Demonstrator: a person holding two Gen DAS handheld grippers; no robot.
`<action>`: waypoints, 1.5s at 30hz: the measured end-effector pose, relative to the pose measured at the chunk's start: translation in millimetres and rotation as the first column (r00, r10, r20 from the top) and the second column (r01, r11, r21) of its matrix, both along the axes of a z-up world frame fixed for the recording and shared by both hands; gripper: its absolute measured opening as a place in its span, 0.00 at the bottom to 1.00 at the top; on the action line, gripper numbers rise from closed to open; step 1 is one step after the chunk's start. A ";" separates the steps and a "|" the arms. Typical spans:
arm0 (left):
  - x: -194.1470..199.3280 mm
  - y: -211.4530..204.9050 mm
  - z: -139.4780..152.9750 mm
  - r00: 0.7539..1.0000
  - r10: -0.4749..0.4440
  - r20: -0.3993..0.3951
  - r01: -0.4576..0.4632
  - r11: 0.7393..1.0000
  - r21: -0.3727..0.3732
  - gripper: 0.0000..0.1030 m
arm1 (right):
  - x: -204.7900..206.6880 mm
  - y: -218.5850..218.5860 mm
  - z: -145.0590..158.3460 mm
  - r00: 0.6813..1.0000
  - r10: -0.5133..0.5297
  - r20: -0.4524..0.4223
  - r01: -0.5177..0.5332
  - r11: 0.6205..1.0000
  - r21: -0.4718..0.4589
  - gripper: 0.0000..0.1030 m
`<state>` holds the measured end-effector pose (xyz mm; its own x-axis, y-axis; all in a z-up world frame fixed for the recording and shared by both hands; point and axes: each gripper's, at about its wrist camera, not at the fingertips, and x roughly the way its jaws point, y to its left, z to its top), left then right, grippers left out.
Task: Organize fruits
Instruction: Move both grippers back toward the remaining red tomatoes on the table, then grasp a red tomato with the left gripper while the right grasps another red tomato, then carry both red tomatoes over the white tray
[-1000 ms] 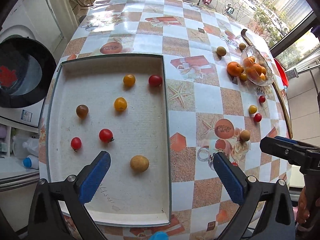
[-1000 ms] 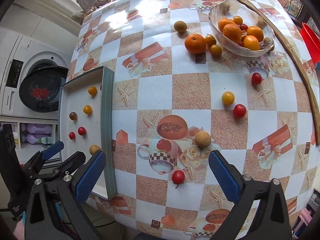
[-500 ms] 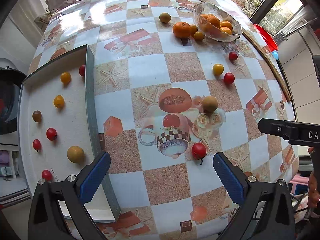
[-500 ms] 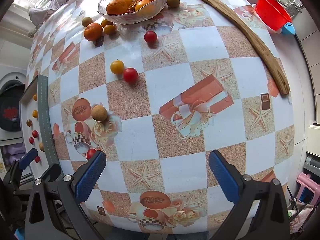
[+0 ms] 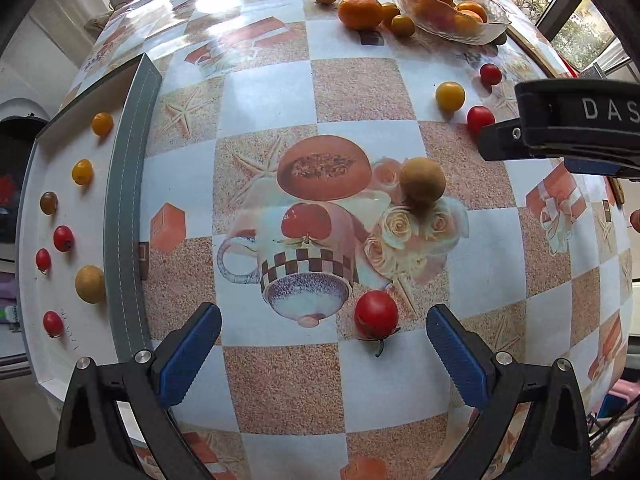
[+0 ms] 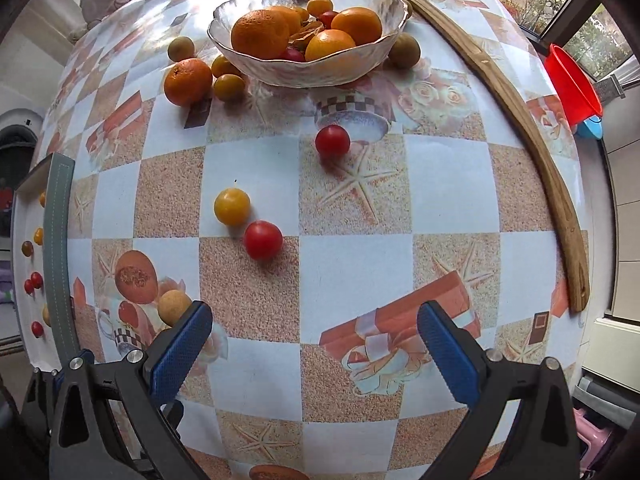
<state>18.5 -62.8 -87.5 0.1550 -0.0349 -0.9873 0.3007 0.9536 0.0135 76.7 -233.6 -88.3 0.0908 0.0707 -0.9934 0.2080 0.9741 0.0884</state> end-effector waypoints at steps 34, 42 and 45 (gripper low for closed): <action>-7.0 0.7 7.0 0.992 -0.027 -0.127 0.003 0.982 -0.187 0.22 | -3.0 -6.3 9.1 0.999 0.020 0.037 -0.025 0.992 0.126 0.20; -12.8 15.4 28.1 0.991 -0.063 -0.120 0.039 0.980 -0.196 0.22 | -55.6 3.6 12.9 1.000 -0.014 -0.014 0.016 0.983 0.183 0.20; -14.2 23.1 43.6 0.992 -0.074 -0.104 0.052 0.978 -0.202 0.22 | -76.6 7.0 21.5 1.000 -0.022 -0.018 0.025 0.982 0.188 0.20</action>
<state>4.3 -39.6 -43.9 0.0365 -0.2378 -0.9706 0.3491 0.9131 -0.2106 0.1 -226.7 -66.8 0.0793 0.2542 -0.9639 0.2332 0.9354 0.2659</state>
